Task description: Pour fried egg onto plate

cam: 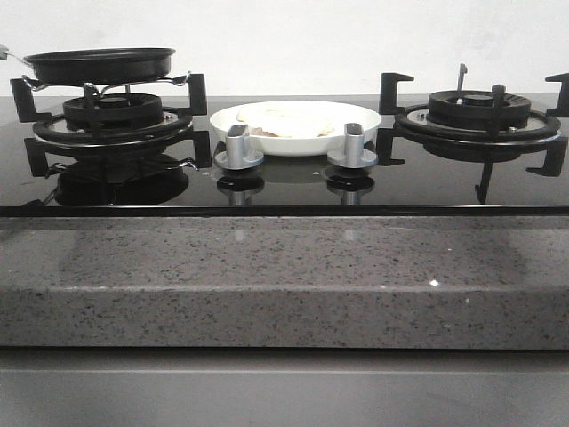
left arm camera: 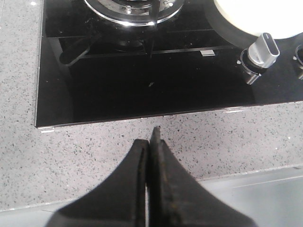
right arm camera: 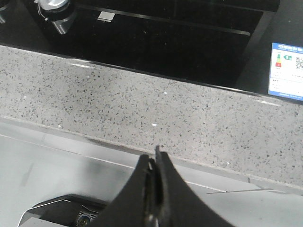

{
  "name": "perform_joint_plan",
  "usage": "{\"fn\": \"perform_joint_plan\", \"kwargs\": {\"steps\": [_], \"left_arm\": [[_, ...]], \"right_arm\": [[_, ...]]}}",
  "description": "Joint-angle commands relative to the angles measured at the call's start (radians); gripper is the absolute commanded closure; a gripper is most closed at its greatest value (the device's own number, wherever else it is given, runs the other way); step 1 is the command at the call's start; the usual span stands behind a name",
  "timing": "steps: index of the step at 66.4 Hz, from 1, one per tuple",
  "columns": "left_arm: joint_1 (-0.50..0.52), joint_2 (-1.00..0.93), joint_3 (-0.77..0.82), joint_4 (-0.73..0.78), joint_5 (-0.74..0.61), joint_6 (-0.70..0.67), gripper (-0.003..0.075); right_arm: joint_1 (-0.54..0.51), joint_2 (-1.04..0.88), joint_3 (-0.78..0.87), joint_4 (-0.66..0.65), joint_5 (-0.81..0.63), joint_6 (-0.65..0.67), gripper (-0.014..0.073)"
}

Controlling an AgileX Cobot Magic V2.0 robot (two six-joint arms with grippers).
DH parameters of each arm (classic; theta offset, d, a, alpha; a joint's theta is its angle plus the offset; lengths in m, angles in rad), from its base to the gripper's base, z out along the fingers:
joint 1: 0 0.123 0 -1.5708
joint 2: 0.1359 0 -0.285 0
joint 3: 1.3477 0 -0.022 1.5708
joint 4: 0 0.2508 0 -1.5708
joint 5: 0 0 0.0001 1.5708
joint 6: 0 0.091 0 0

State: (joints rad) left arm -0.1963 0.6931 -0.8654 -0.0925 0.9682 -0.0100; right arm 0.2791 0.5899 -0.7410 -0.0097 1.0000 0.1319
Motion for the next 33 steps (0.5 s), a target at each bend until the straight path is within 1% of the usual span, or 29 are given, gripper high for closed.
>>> {"fn": "perform_joint_plan", "kwargs": {"steps": [1, 5, 13, 17, 20, 26, 33], "left_arm": [[-0.004, -0.016, -0.012, 0.038, -0.102, -0.001, 0.074], [0.008, -0.05, 0.032, 0.048, -0.153, -0.001, 0.074], [0.039, -0.148, 0.177, 0.046, -0.36, -0.001, 0.0741], [0.054, -0.213, 0.276, 0.046, -0.477, -0.001, 0.074], [0.067, -0.261, 0.345, 0.046, -0.541, -0.001, 0.0741], [0.092, -0.346, 0.456, 0.044, -0.652, -0.001, 0.0741], [0.12, -0.456, 0.575, 0.042, -0.745, -0.001, 0.074]], "right_arm": [[-0.001, -0.002, -0.025, -0.018, -0.051, -0.009, 0.0702], [-0.001, -0.002, -0.025, -0.018, -0.051, -0.009, 0.0702], [-0.001, -0.002, -0.025, -0.018, -0.051, -0.009, 0.0702], [-0.001, -0.002, -0.025, -0.018, -0.051, -0.009, 0.0702], [-0.001, -0.002, -0.025, -0.018, -0.051, -0.009, 0.0702], [-0.001, -0.002, -0.025, -0.018, -0.051, -0.009, 0.0702], [-0.001, -0.002, -0.025, -0.018, -0.051, -0.009, 0.0702]]}}
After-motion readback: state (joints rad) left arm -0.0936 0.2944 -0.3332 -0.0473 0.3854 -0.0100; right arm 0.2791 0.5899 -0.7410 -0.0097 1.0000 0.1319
